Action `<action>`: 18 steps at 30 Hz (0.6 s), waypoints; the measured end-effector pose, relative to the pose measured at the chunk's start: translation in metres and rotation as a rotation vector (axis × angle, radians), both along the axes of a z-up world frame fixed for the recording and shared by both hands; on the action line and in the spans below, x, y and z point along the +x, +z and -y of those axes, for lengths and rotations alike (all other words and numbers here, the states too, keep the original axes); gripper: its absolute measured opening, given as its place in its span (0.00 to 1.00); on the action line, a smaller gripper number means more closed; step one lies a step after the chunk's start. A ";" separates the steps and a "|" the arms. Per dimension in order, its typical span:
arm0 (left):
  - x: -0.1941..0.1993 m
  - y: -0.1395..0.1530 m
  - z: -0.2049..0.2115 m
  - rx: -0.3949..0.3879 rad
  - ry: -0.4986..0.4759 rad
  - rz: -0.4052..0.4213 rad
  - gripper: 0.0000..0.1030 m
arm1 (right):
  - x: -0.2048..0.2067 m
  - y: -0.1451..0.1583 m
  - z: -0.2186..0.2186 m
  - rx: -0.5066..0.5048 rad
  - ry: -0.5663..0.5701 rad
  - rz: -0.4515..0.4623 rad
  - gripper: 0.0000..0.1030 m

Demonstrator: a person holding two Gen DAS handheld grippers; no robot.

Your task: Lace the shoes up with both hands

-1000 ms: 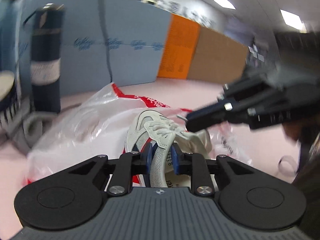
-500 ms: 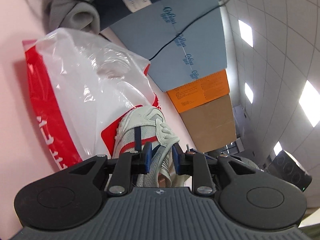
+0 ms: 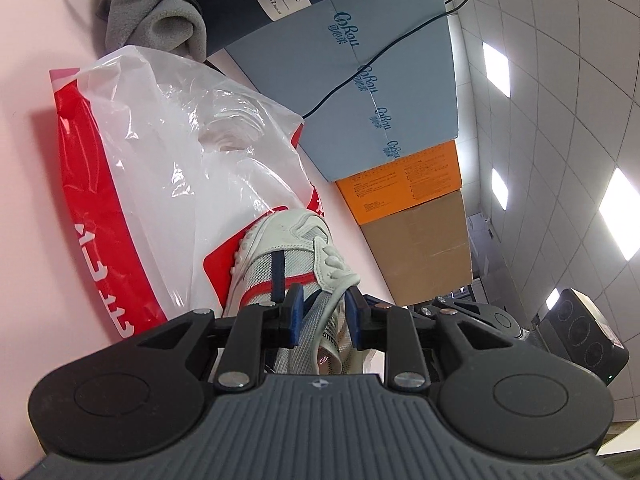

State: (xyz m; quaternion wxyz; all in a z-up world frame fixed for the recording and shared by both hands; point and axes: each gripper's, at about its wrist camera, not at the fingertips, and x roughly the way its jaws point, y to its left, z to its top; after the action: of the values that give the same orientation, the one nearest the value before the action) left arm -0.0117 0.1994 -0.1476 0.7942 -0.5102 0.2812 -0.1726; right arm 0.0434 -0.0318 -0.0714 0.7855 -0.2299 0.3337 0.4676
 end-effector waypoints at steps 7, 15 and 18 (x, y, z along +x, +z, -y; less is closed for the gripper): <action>-0.003 0.000 -0.001 -0.006 0.004 -0.002 0.23 | 0.003 -0.002 -0.003 -0.009 -0.012 -0.012 0.04; -0.007 -0.003 -0.005 -0.027 0.009 -0.007 0.24 | 0.005 -0.006 -0.001 0.035 -0.061 -0.031 0.04; -0.007 -0.004 -0.004 -0.033 0.004 -0.008 0.24 | 0.004 -0.006 -0.001 0.052 -0.085 -0.032 0.04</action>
State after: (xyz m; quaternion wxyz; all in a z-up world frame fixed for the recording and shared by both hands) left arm -0.0185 0.2036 -0.1514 0.7848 -0.5244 0.2808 -0.1737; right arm 0.0479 -0.0308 -0.0779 0.8050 -0.1873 0.3437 0.4459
